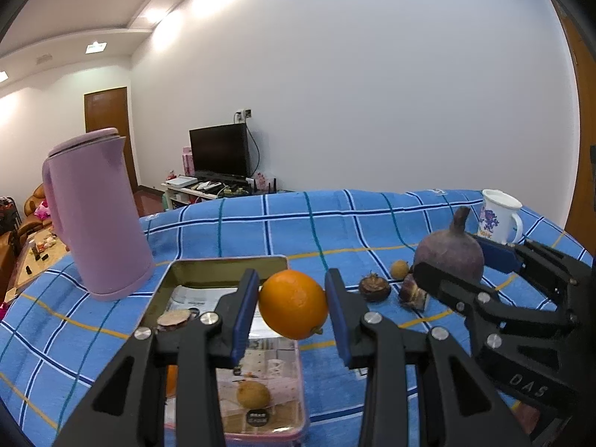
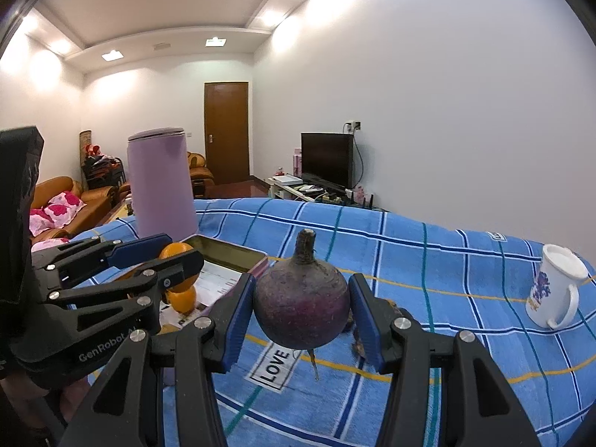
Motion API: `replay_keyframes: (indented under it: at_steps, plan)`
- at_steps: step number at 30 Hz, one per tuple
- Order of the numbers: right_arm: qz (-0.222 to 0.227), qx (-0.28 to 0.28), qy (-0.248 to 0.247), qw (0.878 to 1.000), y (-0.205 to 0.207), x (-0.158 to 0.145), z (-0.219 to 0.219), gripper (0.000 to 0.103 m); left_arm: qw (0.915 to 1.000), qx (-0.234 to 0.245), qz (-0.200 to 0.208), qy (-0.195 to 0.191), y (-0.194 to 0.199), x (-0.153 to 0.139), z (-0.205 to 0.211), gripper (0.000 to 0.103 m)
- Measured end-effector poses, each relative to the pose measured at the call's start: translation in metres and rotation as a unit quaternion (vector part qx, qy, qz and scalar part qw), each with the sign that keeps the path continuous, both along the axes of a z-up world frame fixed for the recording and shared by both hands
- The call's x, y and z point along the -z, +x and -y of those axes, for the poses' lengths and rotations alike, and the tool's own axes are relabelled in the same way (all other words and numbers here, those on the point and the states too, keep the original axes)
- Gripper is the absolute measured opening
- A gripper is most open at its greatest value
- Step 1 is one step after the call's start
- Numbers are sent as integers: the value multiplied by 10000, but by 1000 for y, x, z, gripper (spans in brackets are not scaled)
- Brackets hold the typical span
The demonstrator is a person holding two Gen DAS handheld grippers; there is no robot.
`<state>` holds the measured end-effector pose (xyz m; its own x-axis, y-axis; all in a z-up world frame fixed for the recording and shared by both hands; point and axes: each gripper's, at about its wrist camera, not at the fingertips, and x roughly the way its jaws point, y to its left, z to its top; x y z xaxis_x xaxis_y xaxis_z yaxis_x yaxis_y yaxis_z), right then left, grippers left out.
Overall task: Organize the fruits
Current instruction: 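Carry the orange and purple turnip over the pink tin tray with both tools, then open the left tool releasing the orange into the tray while the right tool drops the turnip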
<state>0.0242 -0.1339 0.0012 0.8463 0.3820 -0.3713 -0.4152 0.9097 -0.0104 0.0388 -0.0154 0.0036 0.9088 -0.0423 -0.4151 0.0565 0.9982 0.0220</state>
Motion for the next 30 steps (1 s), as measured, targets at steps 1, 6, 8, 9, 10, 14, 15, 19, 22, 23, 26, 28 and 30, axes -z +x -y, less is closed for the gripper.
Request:
replay_keyframes:
  at_steps: [1,6,8,9,10,14,15,19,22,23,26,28,30]
  plan:
    - [-11,-24,6,10000,1,0,-1,53,10000,-38,-14,13,0,0,-2,38]
    - [-43,-126,-23,9999,5,-3,-9,53,9998,-164,-67,34,0,2,-14,38]
    - [-35,-181,-67,9998,6,-5,-14,53,9997,-202,-92,34,0,2,-19,38]
    - [-35,-206,-79,9998,6,-6,-16,53,9997,-231,-113,34,-1,2,-22,38]
    - [-43,-240,-81,9997,7,-6,-19,53,9996,-242,-127,37,-1,2,-24,38]
    - [-97,-355,-49,9993,9,-9,-28,53,9992,-347,-196,42,-1,3,-33,38]
    - [-106,-377,-53,9992,10,-9,-29,53,9990,-382,-220,33,-1,2,-37,38]
    - [-167,-498,-70,9986,13,-12,-41,53,9985,-490,-251,40,-1,2,-47,38]
    - [-188,-574,-84,9981,15,-13,-50,53,9979,-571,-303,32,0,3,-56,38]
    - [-188,-600,-95,9980,15,-13,-52,53,9977,-595,-315,27,1,3,-59,38]
    - [-212,-685,-122,9974,15,-14,-61,53,9972,-659,-352,8,2,5,-65,38]
    - [-247,-742,-135,9968,16,-13,-67,53,9968,-701,-373,6,2,6,-70,38]
    - [-281,-780,-148,9964,17,-11,-71,53,9965,-729,-408,4,3,7,-73,38]
